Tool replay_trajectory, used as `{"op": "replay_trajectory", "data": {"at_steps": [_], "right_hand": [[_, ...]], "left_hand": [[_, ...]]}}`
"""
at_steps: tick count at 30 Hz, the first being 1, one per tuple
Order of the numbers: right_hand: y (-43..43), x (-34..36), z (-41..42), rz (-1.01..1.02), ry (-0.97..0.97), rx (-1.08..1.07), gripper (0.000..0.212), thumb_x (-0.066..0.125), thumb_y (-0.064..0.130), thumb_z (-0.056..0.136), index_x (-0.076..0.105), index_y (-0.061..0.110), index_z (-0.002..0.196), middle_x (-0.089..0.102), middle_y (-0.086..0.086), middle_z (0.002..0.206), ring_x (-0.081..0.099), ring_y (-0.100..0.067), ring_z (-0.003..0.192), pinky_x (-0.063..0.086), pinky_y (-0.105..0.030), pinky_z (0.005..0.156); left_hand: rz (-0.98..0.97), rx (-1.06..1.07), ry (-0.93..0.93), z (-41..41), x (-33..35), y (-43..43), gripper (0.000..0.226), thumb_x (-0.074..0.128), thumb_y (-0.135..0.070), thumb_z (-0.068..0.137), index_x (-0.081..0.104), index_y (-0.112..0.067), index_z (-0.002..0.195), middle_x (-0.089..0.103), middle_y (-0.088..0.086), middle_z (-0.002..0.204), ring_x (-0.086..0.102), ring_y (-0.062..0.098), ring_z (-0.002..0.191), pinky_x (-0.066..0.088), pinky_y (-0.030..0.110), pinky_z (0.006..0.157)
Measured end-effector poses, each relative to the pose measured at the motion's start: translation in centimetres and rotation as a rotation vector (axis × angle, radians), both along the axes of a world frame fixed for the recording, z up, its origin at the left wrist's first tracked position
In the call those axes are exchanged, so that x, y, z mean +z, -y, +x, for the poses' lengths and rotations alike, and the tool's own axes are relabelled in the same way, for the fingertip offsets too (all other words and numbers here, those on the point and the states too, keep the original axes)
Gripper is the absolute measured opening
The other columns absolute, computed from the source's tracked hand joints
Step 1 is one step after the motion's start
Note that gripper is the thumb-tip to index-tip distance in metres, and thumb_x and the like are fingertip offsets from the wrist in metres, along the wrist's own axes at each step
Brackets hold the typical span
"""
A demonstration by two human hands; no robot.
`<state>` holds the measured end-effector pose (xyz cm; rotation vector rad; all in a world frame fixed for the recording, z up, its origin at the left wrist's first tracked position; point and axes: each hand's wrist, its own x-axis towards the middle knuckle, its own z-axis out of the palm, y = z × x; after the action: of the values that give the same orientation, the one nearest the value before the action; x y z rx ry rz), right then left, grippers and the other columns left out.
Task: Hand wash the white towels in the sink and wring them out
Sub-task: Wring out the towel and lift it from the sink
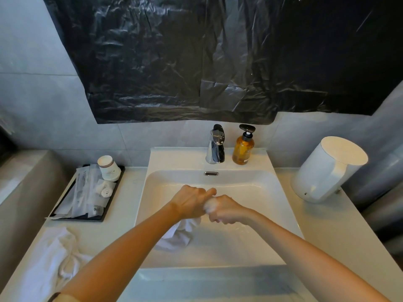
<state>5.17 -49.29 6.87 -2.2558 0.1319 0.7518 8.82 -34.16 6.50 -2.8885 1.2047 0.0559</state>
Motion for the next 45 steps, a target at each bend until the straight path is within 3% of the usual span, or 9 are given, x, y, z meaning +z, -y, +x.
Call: {"op": "replay_trajectory", "data": {"at_steps": [4,7,11,17,21,26,32,38,45], "right_hand": [[0.8,0.1,-0.2,0.211,0.051,-0.145,0.042,0.078,0.015,0.071,0.053,0.014,0.105,0.059,-0.005,0.074,0.049,-0.016,0.055,0.041,-0.023,0.046],[1.4,-0.2,-0.1,0.344,0.057,-0.234,0.063,0.081,0.012,0.073,0.046,0.017,0.125,0.067,-0.002,0.096,0.064,-0.015,0.081,0.055,-0.025,0.068],[-0.6,-0.7,-0.7,0.204,0.051,0.004,0.083,0.085,0.038,0.070,0.043,0.025,0.140,0.052,0.004,0.129,0.050,-0.012,0.117,0.044,-0.026,0.096],[-4.5,-2.3,-0.6,0.110,0.167,0.024,0.058,0.083,0.049,0.055,0.060,0.022,0.101,0.069,0.007,0.096,0.066,-0.009,0.089,0.056,-0.042,0.085],[-4.0,-1.5,-0.5,0.070,0.205,0.038,0.023,0.068,0.037,0.073,0.054,0.021,0.082,0.064,0.001,0.083,0.061,-0.018,0.078,0.046,-0.033,0.066],[-3.0,-0.5,0.3,0.125,0.183,0.012,0.038,0.064,0.035,0.067,0.048,0.024,0.099,0.061,-0.003,0.095,0.059,-0.024,0.091,0.049,-0.040,0.076],[-3.3,0.1,0.8,0.014,-0.006,0.112,0.054,0.079,0.053,0.056,0.067,0.016,0.094,0.069,-0.003,0.088,0.065,-0.019,0.079,0.049,-0.032,0.070],[-2.5,1.9,1.2,-0.059,0.097,0.142,0.015,0.073,0.035,0.075,0.065,0.022,0.078,0.067,0.007,0.071,0.059,-0.012,0.065,0.043,-0.023,0.059],[-1.2,3.1,0.9,-0.069,0.275,0.087,0.019,0.067,0.029,0.082,0.059,0.014,0.090,0.063,0.001,0.077,0.059,-0.016,0.067,0.041,-0.023,0.056]], "left_hand": [[-0.215,0.357,-0.322,0.1,-0.3,-1.7,0.051,0.069,-0.052,0.078,0.054,-0.026,0.120,0.066,-0.002,0.108,0.060,0.021,0.096,0.045,0.030,0.077],[-0.466,0.574,-0.429,0.0,-0.8,-3.2,0.054,0.073,-0.051,0.077,0.054,-0.020,0.117,0.063,0.002,0.106,0.056,0.021,0.090,0.046,0.032,0.078],[-0.799,0.703,-0.553,0.2,-0.1,-4.1,0.047,0.075,-0.042,0.080,0.055,-0.015,0.113,0.063,0.004,0.104,0.059,0.021,0.092,0.047,0.028,0.072],[-0.953,0.723,-0.616,-0.2,0.8,-4.8,0.049,0.075,-0.041,0.081,0.054,-0.017,0.117,0.064,0.003,0.108,0.062,0.019,0.096,0.051,0.030,0.077],[-0.827,0.686,-0.488,-0.1,0.9,-6.0,0.050,0.077,-0.050,0.075,0.053,-0.022,0.110,0.062,-0.006,0.097,0.061,0.015,0.089,0.051,0.030,0.076],[-0.988,0.728,-0.578,0.2,0.8,-7.1,0.071,0.073,-0.069,0.058,0.058,-0.020,0.107,0.068,0.002,0.095,0.067,0.020,0.090,0.058,0.043,0.080],[-1.177,0.680,-0.771,0.0,1.7,-6.8,0.045,0.081,-0.036,0.076,0.059,-0.010,0.106,0.066,0.004,0.088,0.066,0.021,0.087,0.055,0.033,0.070],[-0.999,0.622,-0.545,0.0,2.3,-6.2,0.041,0.076,-0.023,0.081,0.054,-0.011,0.113,0.061,0.002,0.096,0.061,0.022,0.092,0.050,0.031,0.075],[-0.956,0.684,-0.491,0.5,1.7,-6.3,0.093,0.079,-0.034,0.079,0.021,-0.028,0.152,0.047,0.000,0.133,0.054,0.024,0.117,0.049,0.034,0.093]]}}
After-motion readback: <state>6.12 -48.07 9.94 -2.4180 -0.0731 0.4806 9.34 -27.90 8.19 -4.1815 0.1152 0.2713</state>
